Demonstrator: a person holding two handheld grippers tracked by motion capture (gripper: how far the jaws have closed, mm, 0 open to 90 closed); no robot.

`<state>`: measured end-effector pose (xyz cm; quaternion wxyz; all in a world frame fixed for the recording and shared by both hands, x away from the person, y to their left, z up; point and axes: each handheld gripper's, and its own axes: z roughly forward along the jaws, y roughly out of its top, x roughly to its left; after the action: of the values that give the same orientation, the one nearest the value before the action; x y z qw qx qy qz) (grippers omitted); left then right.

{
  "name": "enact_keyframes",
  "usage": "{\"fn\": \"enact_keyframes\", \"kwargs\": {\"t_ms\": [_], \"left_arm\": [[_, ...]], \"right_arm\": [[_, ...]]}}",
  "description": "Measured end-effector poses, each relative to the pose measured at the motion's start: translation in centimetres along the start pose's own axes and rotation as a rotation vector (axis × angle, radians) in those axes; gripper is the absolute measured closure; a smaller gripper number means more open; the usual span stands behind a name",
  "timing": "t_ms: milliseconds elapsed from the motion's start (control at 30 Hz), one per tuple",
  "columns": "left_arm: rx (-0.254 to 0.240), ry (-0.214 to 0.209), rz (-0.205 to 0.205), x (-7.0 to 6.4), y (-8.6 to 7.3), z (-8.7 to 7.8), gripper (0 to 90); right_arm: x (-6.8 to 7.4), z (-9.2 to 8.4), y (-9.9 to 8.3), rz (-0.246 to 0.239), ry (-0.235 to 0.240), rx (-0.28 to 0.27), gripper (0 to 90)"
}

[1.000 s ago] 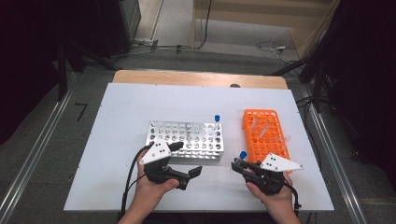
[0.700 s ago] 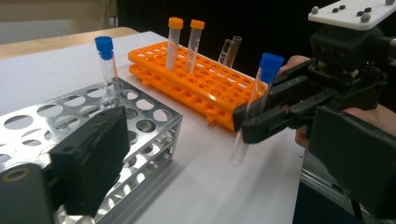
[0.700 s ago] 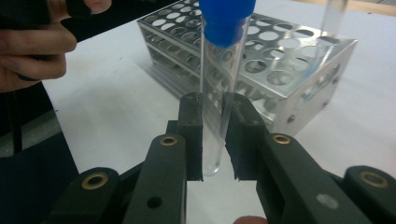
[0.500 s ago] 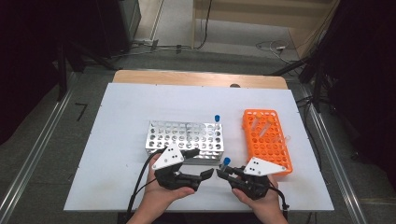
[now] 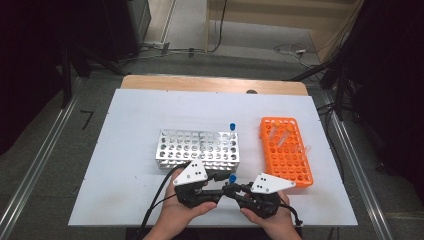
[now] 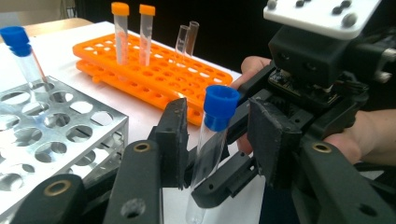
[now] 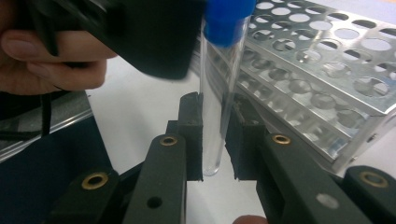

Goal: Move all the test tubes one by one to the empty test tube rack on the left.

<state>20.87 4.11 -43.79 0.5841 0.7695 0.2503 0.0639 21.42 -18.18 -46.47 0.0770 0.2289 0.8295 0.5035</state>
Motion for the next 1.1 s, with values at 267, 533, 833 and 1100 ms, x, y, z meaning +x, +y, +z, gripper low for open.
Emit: {"fn": "enact_keyframes", "kwargs": {"t_ms": [267, 533, 833, 1100], "left_arm": [[0.020, 0.008, 0.022, -0.2, -0.1, 0.5, 73.6], [0.021, 0.035, 0.046, -0.4, -0.1, 0.4, 75.9], [-0.020, 0.059, 0.029, 0.2, 0.5, -0.7, 76.0], [-0.040, 0.089, 0.022, 1.3, 1.1, -1.4, 76.0]], "right_arm": [[0.4, 0.1, 0.0, -0.019, 0.023, 0.005, 74.8], [0.2, 0.1, 0.0, 0.001, 0.046, 0.007, 74.5], [-0.4, -0.9, -0.3, -0.028, 0.096, 0.000, 49.7], [-1.7, -2.4, -0.5, 0.004, 0.039, -0.004, 17.2]]}}
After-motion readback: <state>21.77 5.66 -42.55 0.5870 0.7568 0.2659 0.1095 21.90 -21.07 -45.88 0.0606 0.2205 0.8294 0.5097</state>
